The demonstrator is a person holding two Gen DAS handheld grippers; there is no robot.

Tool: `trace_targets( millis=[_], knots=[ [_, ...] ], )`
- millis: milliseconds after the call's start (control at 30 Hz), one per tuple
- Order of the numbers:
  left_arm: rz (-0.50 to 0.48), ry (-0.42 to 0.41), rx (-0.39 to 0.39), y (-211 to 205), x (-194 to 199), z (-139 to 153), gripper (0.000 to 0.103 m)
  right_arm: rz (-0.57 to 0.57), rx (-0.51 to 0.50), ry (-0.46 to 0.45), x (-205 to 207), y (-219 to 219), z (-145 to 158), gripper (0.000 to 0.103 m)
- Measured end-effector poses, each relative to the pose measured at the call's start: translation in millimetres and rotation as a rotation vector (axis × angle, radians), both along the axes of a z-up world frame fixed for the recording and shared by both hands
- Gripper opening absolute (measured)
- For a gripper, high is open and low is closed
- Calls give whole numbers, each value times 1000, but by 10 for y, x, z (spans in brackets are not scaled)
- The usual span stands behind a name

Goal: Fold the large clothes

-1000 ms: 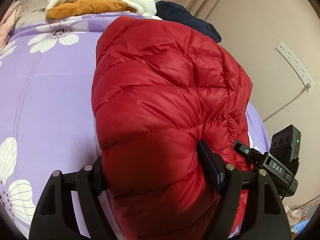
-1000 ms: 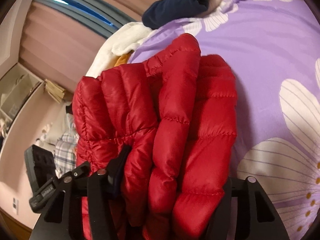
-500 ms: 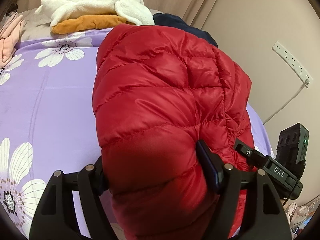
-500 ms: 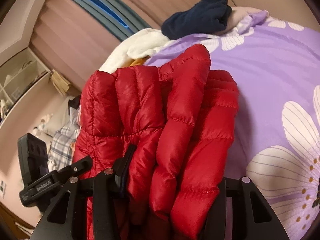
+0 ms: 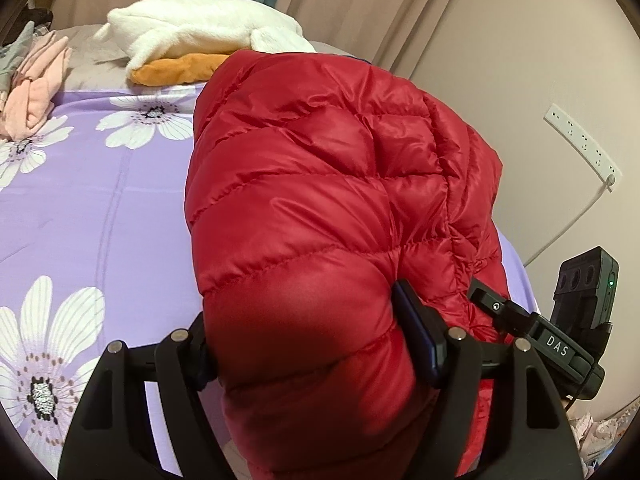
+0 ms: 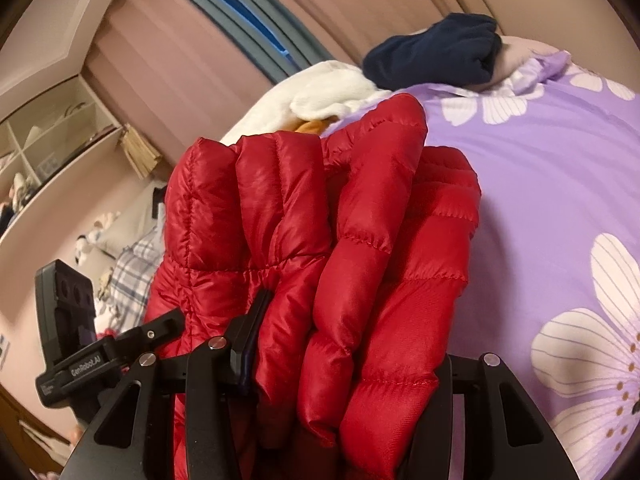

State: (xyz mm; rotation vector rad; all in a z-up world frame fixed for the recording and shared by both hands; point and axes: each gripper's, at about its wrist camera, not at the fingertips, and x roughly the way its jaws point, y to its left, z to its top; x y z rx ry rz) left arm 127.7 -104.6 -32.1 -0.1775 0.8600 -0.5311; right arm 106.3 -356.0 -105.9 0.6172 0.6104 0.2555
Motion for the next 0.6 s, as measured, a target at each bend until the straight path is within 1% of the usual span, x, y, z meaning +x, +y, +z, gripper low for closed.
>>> trace_targets(
  millis=[600],
  knots=[
    [85, -26, -39, 150, -138, 61, 75, 88, -54, -33, 73, 43, 36, 49]
  ],
)
